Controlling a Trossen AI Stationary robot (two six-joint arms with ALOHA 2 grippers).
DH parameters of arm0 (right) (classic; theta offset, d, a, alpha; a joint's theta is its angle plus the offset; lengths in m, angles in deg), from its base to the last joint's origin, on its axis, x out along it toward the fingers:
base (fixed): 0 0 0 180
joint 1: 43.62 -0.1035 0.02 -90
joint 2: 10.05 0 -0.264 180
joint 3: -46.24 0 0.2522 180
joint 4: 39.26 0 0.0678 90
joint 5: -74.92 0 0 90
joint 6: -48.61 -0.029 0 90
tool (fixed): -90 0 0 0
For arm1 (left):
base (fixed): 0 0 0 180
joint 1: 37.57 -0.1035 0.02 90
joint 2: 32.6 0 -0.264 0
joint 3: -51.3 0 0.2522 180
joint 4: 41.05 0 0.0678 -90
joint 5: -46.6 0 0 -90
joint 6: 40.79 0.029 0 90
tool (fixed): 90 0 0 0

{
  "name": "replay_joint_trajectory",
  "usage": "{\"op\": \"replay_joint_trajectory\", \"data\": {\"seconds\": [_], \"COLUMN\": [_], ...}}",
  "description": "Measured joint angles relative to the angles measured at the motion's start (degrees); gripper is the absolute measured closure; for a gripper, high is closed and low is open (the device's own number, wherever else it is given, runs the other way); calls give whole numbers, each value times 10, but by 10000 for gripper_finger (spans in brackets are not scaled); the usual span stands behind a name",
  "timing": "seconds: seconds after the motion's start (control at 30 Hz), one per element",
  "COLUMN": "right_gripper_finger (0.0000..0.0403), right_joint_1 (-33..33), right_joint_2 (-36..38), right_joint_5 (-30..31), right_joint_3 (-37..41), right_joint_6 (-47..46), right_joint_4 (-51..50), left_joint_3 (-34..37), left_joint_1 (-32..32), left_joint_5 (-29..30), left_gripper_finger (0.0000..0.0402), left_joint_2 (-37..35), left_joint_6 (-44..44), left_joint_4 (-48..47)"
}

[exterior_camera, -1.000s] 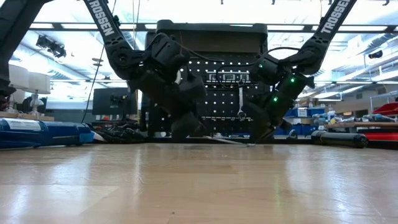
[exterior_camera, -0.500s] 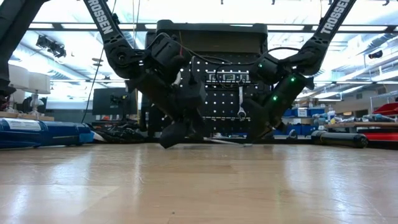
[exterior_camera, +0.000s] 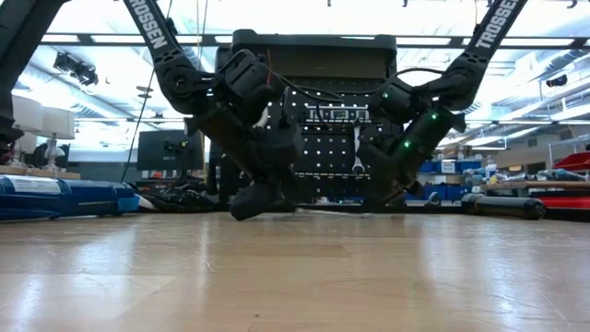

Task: Hang tools onto peg board
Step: Hang the wrench on the peg board

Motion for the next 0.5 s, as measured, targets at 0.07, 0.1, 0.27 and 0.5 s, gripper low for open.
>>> {"op": "replay_joint_trajectory", "data": {"seconds": [0.07, 0.1, 0.27, 0.5], "right_gripper_finger": [396, 396, 395, 395], "right_joint_1": [0, 1, 1, -1], "right_joint_2": [1, 2, 3, 1], "right_joint_5": [5, 6, 8, -4], "right_joint_3": [6, 10, 23, 24], "right_joint_6": [5, 7, 7, 8], "right_joint_4": [0, 1, 4, 27], "left_joint_3": [0, 0, 1, 1], "left_joint_1": [5, 8, 14, 3], "left_joint_5": [6, 8, 9, -32], "left_gripper_finger": [195, 195, 195, 197], "left_joint_2": [0, 0, 0, 0], "left_joint_6": [0, 0, 4, 40], "left_joint_4": [-2, -3, -2, 5]}}
